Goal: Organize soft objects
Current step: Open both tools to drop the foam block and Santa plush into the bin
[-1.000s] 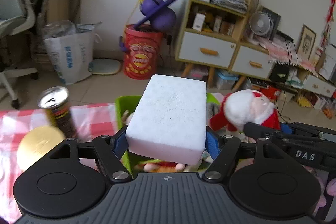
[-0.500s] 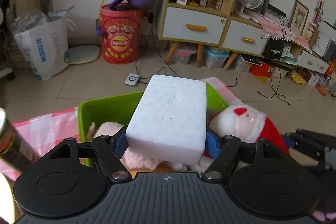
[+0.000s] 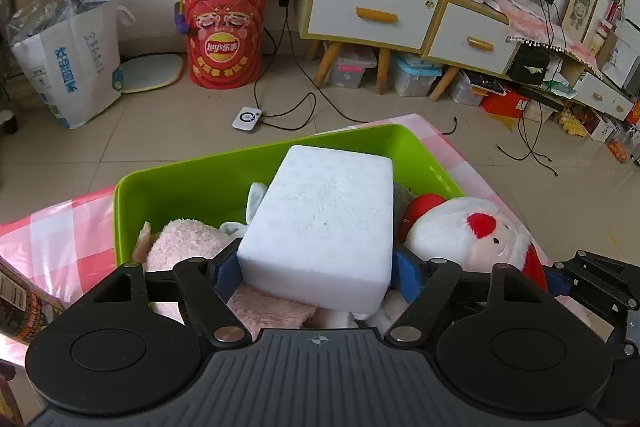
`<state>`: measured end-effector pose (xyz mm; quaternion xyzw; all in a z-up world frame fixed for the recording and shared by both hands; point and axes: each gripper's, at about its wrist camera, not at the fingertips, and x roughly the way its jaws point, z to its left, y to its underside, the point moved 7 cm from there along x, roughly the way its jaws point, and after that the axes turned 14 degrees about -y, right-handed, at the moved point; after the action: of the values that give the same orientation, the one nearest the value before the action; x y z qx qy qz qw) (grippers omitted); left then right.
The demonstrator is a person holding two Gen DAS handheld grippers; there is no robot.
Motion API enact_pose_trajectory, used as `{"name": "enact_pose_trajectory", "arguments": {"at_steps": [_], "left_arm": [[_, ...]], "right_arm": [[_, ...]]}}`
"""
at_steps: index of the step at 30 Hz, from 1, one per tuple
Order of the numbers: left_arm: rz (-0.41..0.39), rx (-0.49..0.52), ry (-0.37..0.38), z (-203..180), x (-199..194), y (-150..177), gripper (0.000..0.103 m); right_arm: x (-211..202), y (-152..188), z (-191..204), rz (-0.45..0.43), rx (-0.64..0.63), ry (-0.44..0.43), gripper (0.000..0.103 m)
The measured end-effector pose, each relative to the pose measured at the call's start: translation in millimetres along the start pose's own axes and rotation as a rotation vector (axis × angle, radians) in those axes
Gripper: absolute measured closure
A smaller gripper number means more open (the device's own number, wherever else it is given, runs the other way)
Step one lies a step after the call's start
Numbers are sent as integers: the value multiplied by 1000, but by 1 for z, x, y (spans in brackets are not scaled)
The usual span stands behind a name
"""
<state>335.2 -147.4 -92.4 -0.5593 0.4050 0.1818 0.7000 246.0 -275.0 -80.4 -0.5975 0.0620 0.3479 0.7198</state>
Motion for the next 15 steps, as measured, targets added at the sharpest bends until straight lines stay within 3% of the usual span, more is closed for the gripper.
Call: {"name": "enact_pose_trajectory", "arguments": {"at_steps": [4, 6, 7, 15], "left_arm": [[-15, 11, -15, -2, -6, -2, 23], [-21, 13, -21, -4, -10, -2, 21], [-25, 14, -25, -4, -12, -3, 21], [-55, 5, -52, -1, -40, -7, 19]], "right_arm": [[-3, -3, 2, -5, 5, -2, 64], [-7, -5, 2, -19, 8, 3, 49], [-9, -5, 3, -25, 9, 7, 47], [-32, -16, 8, -41, 13, 20, 40]]}}
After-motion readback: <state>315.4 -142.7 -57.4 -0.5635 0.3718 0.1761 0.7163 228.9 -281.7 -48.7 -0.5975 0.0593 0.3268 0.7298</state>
